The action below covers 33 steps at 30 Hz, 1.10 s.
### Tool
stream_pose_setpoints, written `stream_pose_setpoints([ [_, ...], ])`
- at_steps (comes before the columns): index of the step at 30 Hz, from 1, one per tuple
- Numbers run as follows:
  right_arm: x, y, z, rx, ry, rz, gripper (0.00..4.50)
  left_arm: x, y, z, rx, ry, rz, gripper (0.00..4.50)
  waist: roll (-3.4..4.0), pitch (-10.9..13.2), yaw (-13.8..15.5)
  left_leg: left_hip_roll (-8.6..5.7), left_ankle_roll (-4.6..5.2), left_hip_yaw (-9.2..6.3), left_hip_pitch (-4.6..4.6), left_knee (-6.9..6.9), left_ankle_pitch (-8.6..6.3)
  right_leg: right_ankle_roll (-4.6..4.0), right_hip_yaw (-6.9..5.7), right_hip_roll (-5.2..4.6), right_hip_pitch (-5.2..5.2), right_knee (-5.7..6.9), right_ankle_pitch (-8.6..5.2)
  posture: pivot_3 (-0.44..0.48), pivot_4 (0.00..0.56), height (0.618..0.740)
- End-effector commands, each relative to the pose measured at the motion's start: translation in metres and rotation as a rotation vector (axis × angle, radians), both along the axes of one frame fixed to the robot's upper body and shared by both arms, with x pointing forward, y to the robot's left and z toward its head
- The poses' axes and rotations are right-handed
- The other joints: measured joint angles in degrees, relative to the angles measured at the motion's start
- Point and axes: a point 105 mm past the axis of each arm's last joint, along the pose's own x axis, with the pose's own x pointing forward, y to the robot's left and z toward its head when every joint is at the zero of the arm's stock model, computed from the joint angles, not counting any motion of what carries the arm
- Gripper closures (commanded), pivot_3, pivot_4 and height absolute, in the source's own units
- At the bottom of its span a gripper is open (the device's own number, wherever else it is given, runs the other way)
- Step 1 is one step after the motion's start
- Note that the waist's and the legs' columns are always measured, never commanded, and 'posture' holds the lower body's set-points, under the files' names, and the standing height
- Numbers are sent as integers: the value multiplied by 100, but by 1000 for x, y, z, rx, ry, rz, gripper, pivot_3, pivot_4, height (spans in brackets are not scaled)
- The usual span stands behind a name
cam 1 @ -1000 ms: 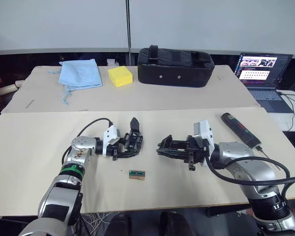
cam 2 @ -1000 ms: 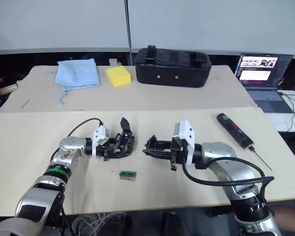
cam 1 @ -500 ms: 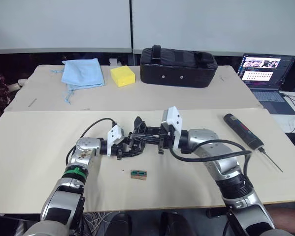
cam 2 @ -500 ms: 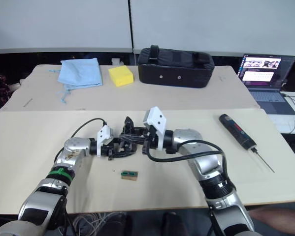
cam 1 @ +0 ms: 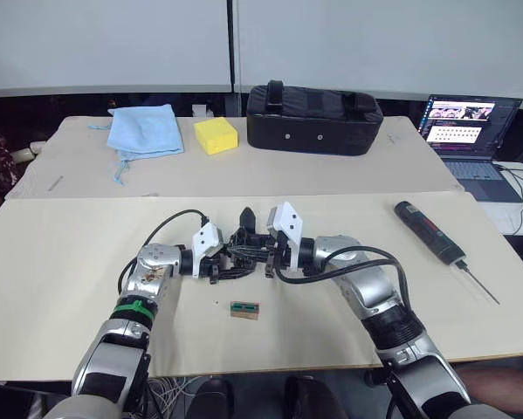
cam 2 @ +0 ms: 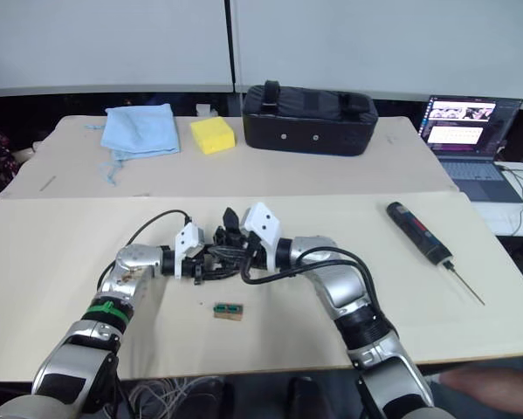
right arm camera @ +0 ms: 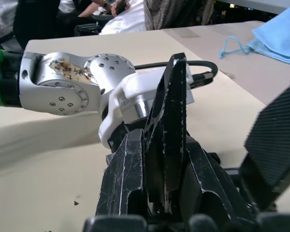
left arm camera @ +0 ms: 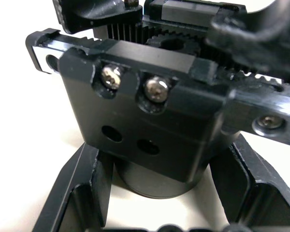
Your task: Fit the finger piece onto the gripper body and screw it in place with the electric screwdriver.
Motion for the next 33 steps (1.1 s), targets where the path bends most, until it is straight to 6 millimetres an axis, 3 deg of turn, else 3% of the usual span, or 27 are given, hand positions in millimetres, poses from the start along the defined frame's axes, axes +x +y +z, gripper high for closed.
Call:
stream_pose_setpoints([
  [1, -3, 6, 10, 25, -40, 29, 4069, -4, -4, -5, 17, 11, -16, 2175, 0, 0, -1, 0, 0, 0, 0, 0, 0, 0, 0, 0, 0, 1, 0, 0, 150, 740],
  [21, -1, -8, -16, -82, 49, 10, 4069, -4, -3, -2, 21, 9, 4, 2175, 3, -3, 8, 0, 0, 0, 2, 0, 0, 2, 0, 0, 3, 0, -2, 0, 150, 740],
  [33, 3, -15, -18, -121, 62, 4, 4069, -4, -1, -2, 25, 15, 8, 2175, 3, -4, 11, 0, 0, 0, 5, 0, 0, 3, 0, -1, 6, -1, -2, 0, 150, 740],
])
